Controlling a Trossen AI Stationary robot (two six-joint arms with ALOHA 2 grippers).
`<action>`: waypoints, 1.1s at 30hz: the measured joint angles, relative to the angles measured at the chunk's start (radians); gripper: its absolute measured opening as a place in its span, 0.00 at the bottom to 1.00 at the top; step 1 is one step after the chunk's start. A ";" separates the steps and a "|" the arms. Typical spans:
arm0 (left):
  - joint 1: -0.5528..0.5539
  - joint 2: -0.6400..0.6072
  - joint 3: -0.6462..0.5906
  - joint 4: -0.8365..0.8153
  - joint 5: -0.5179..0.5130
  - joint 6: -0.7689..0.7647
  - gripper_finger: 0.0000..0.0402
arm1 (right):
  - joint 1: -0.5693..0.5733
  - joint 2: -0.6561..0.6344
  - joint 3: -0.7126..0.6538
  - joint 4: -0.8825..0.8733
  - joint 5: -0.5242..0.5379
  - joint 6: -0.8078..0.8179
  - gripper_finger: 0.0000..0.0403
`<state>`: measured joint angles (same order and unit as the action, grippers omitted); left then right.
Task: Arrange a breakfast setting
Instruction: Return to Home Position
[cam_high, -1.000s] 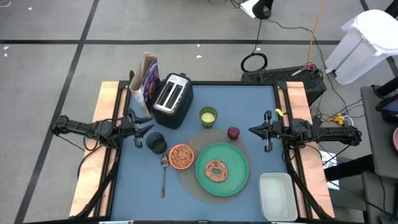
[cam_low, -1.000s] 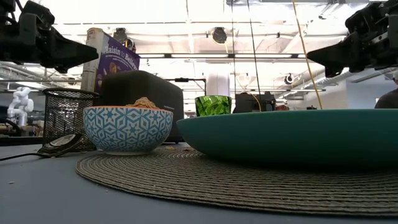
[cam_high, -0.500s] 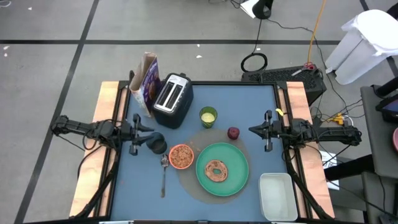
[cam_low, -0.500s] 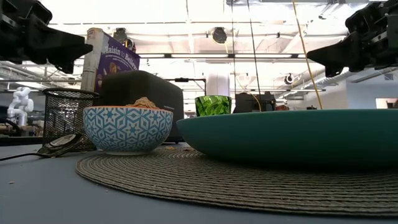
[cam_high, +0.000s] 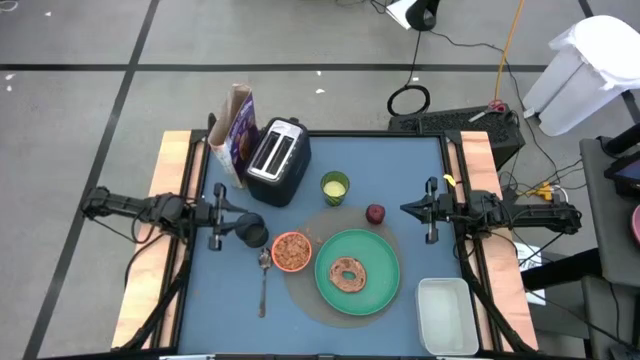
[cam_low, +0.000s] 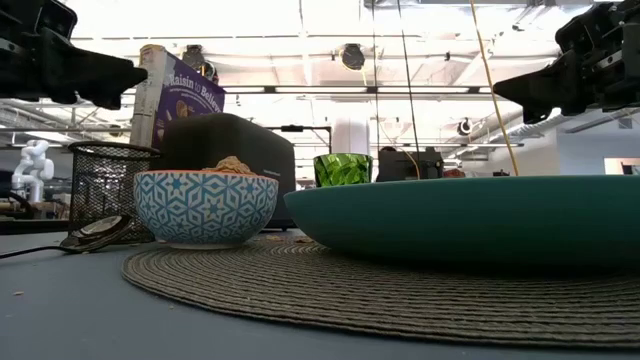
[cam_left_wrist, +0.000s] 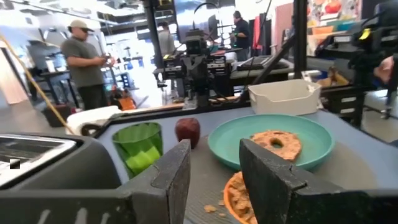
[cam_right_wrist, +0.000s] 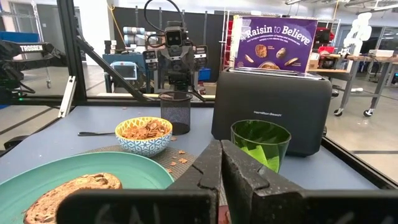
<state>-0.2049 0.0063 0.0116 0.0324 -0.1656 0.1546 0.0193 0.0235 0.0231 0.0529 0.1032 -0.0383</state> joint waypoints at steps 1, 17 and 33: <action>0.009 0.000 0.000 0.000 0.000 0.009 0.36 | 0.000 0.000 0.000 0.000 0.000 0.000 0.02; 0.129 0.000 -0.001 -0.015 0.091 -0.061 0.36 | 0.000 0.000 0.000 0.001 0.000 0.000 0.02; 0.129 0.000 -0.001 -0.014 0.086 -0.014 0.36 | 0.000 0.000 0.000 0.002 0.000 0.000 0.02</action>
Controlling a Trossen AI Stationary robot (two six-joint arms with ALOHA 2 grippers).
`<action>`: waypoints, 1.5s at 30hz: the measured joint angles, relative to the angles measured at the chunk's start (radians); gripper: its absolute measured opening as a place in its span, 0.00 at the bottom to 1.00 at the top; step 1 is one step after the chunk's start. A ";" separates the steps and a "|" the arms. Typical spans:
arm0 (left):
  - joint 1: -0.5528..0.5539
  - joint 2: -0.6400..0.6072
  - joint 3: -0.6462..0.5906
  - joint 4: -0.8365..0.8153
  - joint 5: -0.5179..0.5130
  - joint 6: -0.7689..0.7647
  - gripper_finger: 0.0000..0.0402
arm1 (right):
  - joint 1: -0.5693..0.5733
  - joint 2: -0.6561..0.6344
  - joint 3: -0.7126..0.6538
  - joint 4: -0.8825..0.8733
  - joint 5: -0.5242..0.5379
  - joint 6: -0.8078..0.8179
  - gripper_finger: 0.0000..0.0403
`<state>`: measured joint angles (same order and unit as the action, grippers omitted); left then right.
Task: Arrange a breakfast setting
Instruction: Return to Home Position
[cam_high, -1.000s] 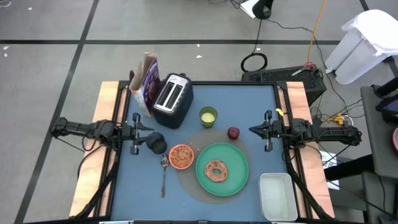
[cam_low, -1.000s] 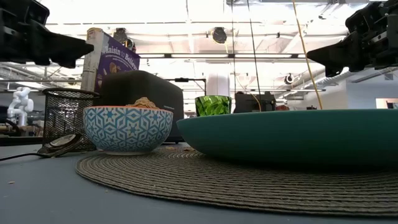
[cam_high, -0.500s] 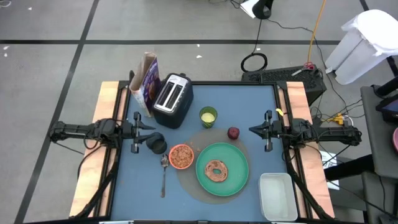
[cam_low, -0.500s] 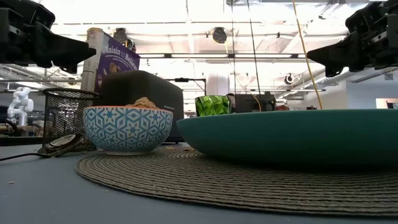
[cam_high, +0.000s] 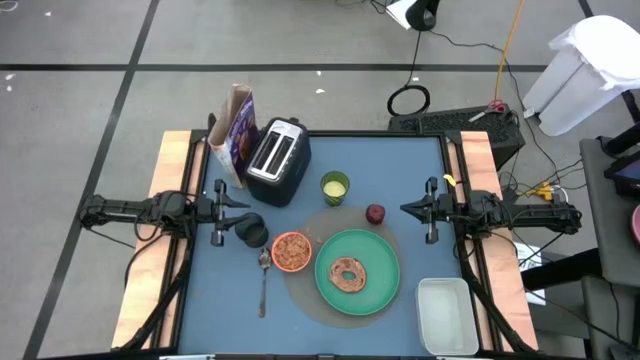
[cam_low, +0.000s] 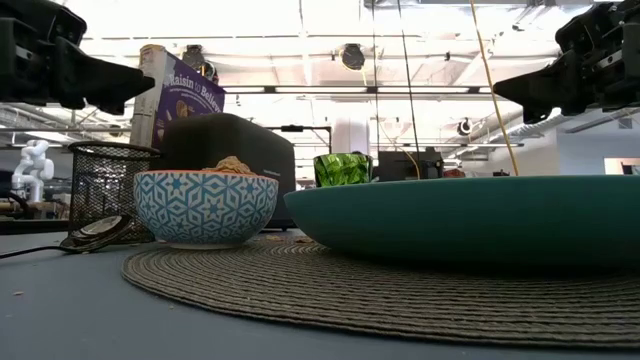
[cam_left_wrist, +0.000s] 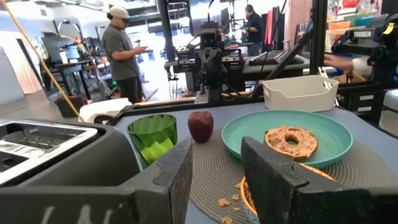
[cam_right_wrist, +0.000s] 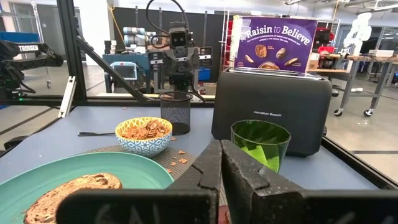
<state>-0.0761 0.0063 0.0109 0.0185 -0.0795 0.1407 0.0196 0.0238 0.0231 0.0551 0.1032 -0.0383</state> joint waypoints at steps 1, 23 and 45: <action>0.000 0.000 0.000 0.000 0.000 -0.011 0.36 | 0.000 0.000 0.000 0.000 0.000 0.000 0.02; 0.000 0.000 0.000 0.001 -0.002 -0.017 0.36 | 0.000 0.000 0.000 0.000 0.000 0.000 0.02; 0.000 0.000 0.000 0.001 -0.002 -0.018 0.36 | 0.000 0.000 0.000 0.000 0.000 0.000 0.02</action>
